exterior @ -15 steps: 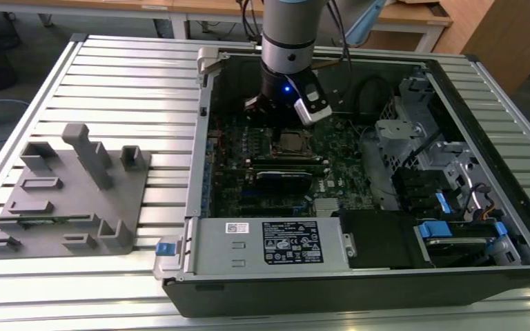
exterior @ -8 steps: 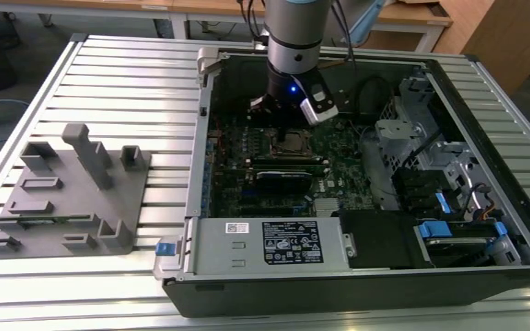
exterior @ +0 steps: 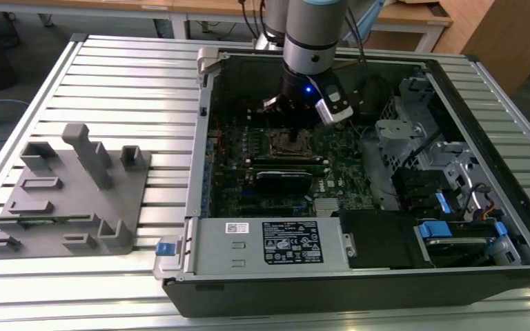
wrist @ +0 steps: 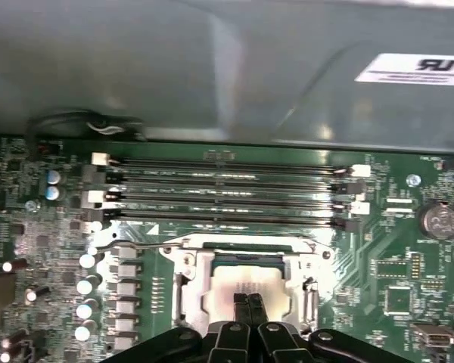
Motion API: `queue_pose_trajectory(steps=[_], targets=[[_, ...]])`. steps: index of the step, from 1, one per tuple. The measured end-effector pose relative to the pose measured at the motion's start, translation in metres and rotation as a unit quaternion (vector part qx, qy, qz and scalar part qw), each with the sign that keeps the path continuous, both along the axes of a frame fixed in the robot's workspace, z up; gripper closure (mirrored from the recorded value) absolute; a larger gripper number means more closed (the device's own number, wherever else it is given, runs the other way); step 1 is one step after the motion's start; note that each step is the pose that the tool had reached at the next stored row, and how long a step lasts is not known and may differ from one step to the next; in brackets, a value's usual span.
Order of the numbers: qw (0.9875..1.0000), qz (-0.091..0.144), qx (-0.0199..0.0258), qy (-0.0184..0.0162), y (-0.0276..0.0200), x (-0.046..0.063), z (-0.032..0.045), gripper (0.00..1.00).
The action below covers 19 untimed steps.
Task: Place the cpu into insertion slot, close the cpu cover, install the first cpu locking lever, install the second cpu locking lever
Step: 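Close the cpu cover, then install the first cpu locking lever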
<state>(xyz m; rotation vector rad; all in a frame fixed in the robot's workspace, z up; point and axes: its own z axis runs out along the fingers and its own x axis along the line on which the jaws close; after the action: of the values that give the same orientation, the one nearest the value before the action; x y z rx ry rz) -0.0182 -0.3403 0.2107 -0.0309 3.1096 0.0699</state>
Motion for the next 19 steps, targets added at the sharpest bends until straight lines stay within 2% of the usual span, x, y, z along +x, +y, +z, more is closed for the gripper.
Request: queue_pose_trajectory(steps=[13, 16, 19], targets=[[1.0000, 0.000, -0.0002, 0.0001, 0.0001, 0.003, 0.0006, 0.89], [1.0000, 0.000, 0.0000, 0.0000, 0.0001, 0.003, 0.0041, 0.89], [1.0000, 0.000, 0.0000, 0.0000, 0.0001, 0.003, 0.0106, 0.89]])
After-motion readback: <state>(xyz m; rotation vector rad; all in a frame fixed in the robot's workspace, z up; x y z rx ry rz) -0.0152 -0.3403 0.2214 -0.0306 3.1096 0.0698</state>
